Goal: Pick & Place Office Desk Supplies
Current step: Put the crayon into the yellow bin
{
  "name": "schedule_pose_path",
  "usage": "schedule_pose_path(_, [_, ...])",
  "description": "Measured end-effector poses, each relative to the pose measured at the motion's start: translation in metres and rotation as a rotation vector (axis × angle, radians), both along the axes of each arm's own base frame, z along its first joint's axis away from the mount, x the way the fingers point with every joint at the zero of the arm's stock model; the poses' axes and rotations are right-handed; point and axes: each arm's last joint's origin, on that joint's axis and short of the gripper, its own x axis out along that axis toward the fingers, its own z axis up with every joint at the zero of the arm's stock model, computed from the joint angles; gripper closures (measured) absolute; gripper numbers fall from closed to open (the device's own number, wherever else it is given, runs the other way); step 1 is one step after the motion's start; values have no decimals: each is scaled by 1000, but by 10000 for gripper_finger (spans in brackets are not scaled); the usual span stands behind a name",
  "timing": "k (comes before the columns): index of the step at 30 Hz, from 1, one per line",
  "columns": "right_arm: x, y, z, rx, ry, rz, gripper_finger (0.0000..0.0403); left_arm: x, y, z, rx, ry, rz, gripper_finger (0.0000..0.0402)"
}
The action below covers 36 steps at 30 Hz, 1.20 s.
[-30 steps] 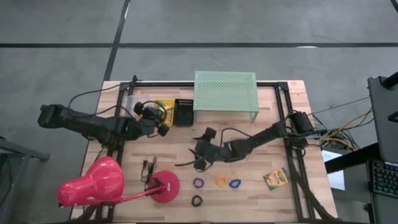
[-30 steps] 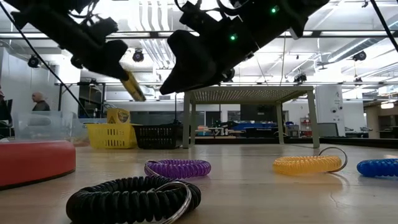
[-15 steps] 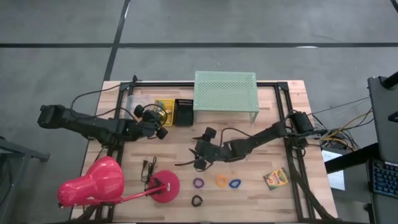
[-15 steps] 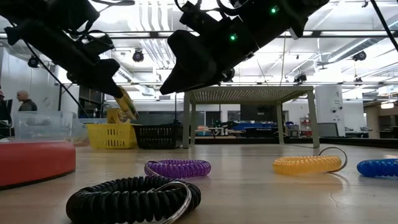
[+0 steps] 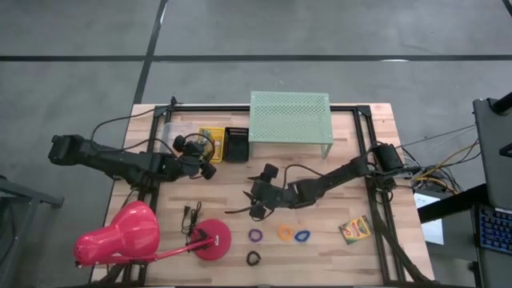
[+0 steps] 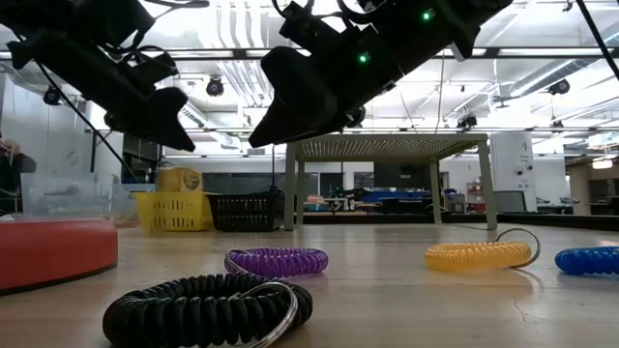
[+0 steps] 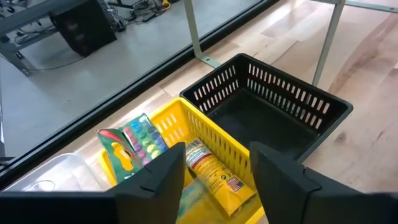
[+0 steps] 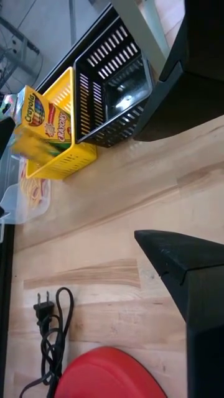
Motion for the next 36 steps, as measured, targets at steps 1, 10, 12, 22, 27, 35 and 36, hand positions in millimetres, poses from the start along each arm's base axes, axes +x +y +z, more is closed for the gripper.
schedule_pose_path(1, [0,0,0,0,0,0,159,0,0,0,0,-4,0,208])
schedule_pose_path(10, [0,0,0,0,1,0,163,5,0,7,6,-96,11,173])
schedule_pose_path(12, [0,0,0,0,0,0,161,8,0,9,0,-135,8,170])
schedule_pose_path(22, [-1,1,1,15,16,39,163,26,-8,36,-17,-356,-322,185])
schedule_pose_path(27, [-10,4,15,125,183,123,170,28,-10,44,-6,-413,-388,197])
schedule_pose_path(35, [-40,3,45,308,665,35,172,22,-14,65,-12,-572,-549,210])
schedule_pose_path(36, [-44,3,48,333,702,17,172,21,-15,68,-1,-589,-593,210])
